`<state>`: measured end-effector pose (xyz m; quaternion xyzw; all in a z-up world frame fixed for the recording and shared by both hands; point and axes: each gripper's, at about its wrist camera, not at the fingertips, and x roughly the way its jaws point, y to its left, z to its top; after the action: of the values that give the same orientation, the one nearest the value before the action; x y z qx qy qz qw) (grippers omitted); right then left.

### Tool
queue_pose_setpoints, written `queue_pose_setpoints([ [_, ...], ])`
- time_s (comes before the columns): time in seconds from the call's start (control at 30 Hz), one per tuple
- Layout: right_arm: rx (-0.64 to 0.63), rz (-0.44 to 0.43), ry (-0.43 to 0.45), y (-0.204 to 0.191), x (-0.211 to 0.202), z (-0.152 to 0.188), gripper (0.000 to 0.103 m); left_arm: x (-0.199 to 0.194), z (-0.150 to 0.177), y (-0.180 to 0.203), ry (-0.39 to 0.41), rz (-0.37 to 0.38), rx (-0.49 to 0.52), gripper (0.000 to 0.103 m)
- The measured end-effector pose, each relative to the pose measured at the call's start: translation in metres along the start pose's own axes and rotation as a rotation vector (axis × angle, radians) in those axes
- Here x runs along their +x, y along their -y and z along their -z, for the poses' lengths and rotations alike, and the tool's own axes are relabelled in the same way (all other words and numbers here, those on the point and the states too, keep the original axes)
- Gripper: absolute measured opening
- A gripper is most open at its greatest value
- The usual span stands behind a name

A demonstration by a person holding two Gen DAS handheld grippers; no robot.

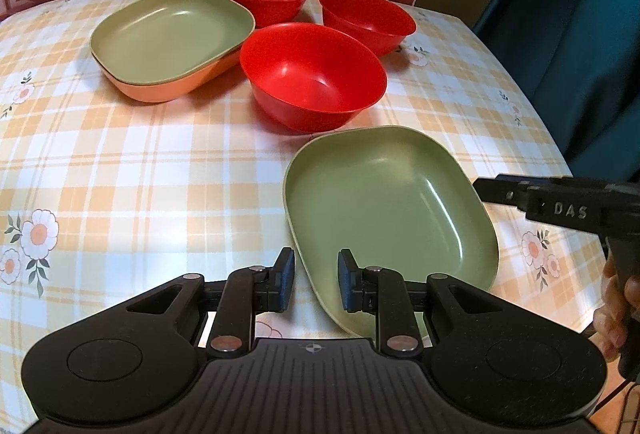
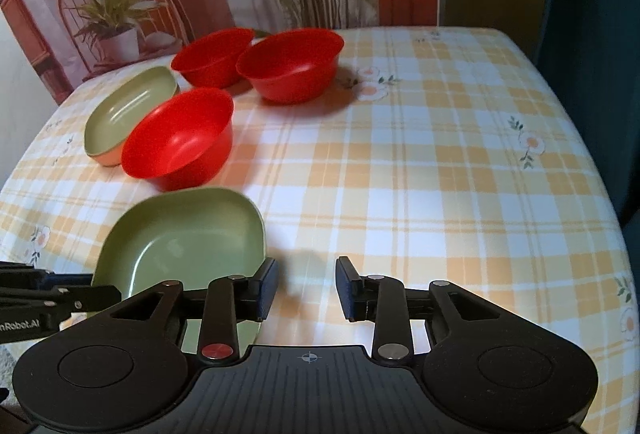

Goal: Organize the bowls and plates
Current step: 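Move the open left tool to the second green plate rim, then close the left tool on the second green plate rim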

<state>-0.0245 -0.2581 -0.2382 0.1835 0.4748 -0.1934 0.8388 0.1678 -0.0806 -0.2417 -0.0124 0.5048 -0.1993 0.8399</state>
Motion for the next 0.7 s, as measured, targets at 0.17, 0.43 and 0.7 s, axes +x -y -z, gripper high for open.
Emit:
queue_pose_setpoints([
  [0.17, -0.011, -0.012, 0.007, -0.004, -0.003, -0.004, 0.033, 0.001, 0.001, 0.0, -0.001, -0.004, 0.004, 0.02],
  [0.43, -0.029, -0.039, -0.082, -0.015, 0.013, 0.008, 0.034, 0.003, 0.003, -0.002, -0.009, 0.005, 0.002, 0.017],
  [0.7, -0.04, -0.038, -0.106, -0.017, 0.012, 0.018, 0.028, 0.007, 0.006, -0.004, -0.021, 0.02, -0.007, 0.014],
])
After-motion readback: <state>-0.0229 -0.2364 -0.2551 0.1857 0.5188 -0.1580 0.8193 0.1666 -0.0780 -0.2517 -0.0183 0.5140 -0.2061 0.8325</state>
